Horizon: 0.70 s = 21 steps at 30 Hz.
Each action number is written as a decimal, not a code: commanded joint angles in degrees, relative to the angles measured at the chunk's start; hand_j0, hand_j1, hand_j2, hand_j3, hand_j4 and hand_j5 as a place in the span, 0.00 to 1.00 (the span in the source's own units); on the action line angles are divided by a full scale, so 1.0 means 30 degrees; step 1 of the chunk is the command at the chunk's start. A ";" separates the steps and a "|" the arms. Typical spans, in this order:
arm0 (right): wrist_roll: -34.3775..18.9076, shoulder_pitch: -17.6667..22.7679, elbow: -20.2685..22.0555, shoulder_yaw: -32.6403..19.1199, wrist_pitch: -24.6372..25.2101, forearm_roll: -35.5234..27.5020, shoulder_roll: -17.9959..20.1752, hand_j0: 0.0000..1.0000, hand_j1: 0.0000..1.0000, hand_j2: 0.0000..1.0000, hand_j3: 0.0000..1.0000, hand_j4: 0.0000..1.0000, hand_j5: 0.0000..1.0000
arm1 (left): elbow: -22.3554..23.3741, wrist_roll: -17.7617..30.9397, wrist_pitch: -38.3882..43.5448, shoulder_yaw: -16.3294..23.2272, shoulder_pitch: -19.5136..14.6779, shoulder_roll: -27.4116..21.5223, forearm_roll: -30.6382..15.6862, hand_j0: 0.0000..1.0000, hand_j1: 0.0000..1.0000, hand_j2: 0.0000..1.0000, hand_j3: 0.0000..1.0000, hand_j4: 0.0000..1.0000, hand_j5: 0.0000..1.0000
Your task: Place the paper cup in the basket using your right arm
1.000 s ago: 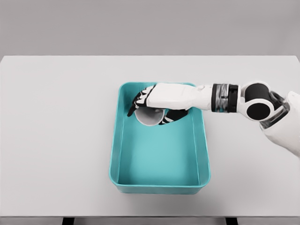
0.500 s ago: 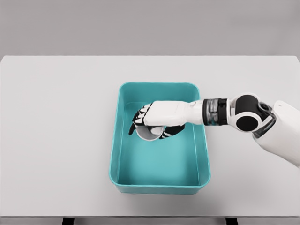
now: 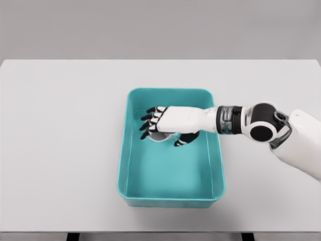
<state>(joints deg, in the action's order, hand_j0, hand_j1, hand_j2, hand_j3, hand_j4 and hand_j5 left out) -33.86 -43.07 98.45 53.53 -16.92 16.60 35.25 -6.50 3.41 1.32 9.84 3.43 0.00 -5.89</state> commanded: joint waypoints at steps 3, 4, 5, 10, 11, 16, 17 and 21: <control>-0.0379 0.0439 0.0670 -0.2107 -0.1538 -0.0345 0.0085 1.00 1.00 1.00 1.00 1.00 1.00 | -0.0002 0.0005 -0.0002 0.0000 0.0000 -0.0001 0.0000 1.00 1.00 1.00 1.00 1.00 1.00; -0.0379 0.0703 0.0670 -0.3572 -0.2329 -0.1370 0.0085 1.00 1.00 1.00 1.00 1.00 1.00 | -0.0002 -0.0024 -0.0002 0.0000 0.0000 -0.0001 0.0000 1.00 1.00 1.00 1.00 1.00 1.00; -0.0379 0.0908 0.0670 -0.4627 -0.2710 -0.2337 0.0114 1.00 1.00 1.00 1.00 1.00 1.00 | -0.0002 0.0005 -0.0002 0.0000 0.0000 -0.0001 0.0000 1.00 1.00 1.00 1.00 1.00 1.00; -0.0379 0.1494 0.0670 -0.7675 -0.3912 -0.5472 0.0290 1.00 1.00 1.00 1.00 1.00 1.00 | -0.0002 0.0005 -0.0002 0.0000 0.0000 -0.0001 0.0000 1.00 1.00 1.00 1.00 1.00 1.00; -0.0379 0.1786 0.0670 -0.8494 -0.3912 -0.6438 0.0290 1.00 1.00 1.00 1.00 1.00 1.00 | -0.0002 0.0005 -0.0002 0.0000 0.0000 -0.0001 0.0000 1.00 1.00 1.00 1.00 1.00 1.00; -0.0379 0.3983 -0.1818 -1.3182 -0.3854 -1.0950 0.0670 1.00 1.00 1.00 1.00 1.00 1.00 | -0.0002 0.0005 -0.0002 0.0000 0.0000 -0.0001 0.0000 1.00 1.00 1.00 1.00 1.00 1.00; -0.0379 0.4452 -0.3018 -1.3827 -0.3795 -1.1771 0.0671 1.00 1.00 1.00 1.00 1.00 1.00 | -0.0002 0.0005 -0.0002 0.0000 0.0000 -0.0001 0.0000 1.00 1.00 1.00 1.00 1.00 1.00; -0.0379 0.5624 -0.6184 -1.4766 -0.3883 -1.2359 0.0671 1.00 1.00 1.00 1.00 1.00 1.00 | -0.0002 0.0005 -0.0002 0.0000 0.0000 -0.0001 0.0000 1.00 1.00 1.00 1.00 1.00 1.00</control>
<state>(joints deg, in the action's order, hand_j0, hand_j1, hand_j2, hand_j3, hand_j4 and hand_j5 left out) -35.02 -25.49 84.07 11.43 -28.63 -18.22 37.19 -6.52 3.40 1.33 9.84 3.43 0.00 -5.89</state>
